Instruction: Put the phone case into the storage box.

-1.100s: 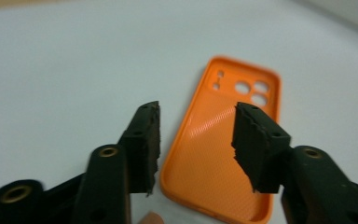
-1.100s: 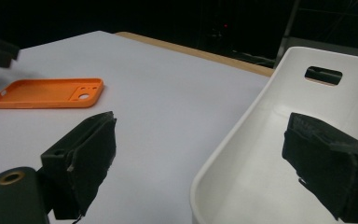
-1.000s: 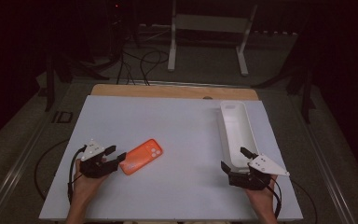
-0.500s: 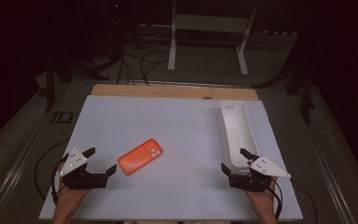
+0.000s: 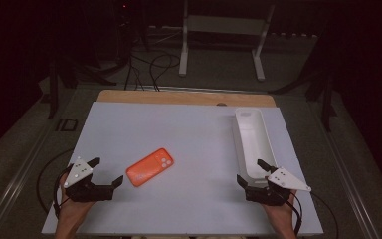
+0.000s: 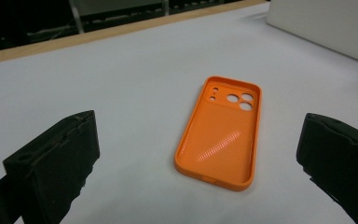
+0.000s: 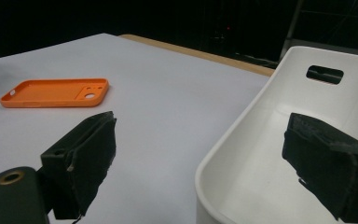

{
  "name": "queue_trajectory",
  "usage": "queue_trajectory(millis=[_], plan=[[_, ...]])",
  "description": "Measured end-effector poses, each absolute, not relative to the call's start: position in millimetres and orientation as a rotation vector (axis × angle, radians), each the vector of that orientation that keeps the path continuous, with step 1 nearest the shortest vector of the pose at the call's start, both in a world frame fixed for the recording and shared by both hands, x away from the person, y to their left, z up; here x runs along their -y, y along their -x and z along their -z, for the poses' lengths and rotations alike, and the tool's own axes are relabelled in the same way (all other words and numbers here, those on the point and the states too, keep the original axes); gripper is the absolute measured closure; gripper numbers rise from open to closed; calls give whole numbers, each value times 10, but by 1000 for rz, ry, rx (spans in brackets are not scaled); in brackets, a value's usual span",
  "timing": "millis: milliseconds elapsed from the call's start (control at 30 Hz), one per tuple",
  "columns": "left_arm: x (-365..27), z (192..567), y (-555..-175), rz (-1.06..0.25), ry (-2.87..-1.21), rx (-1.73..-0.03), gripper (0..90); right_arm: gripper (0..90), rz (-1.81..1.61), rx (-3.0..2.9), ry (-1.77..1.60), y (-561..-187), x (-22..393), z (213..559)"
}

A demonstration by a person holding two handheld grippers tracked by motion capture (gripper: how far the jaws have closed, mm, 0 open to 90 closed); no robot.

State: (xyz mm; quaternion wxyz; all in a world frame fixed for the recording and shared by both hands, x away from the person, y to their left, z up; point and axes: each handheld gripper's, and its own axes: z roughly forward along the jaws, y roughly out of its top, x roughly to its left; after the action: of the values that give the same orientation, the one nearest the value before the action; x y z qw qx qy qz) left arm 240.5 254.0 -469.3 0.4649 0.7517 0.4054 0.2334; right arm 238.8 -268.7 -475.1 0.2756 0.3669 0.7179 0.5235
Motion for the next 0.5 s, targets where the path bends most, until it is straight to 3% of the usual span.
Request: queue_trajectory(millis=[500], plan=[[-2400,4693,-2560,-519,-1974,-1013,0,95,-1406,-1915,-1000,-2393,2713,4740]])
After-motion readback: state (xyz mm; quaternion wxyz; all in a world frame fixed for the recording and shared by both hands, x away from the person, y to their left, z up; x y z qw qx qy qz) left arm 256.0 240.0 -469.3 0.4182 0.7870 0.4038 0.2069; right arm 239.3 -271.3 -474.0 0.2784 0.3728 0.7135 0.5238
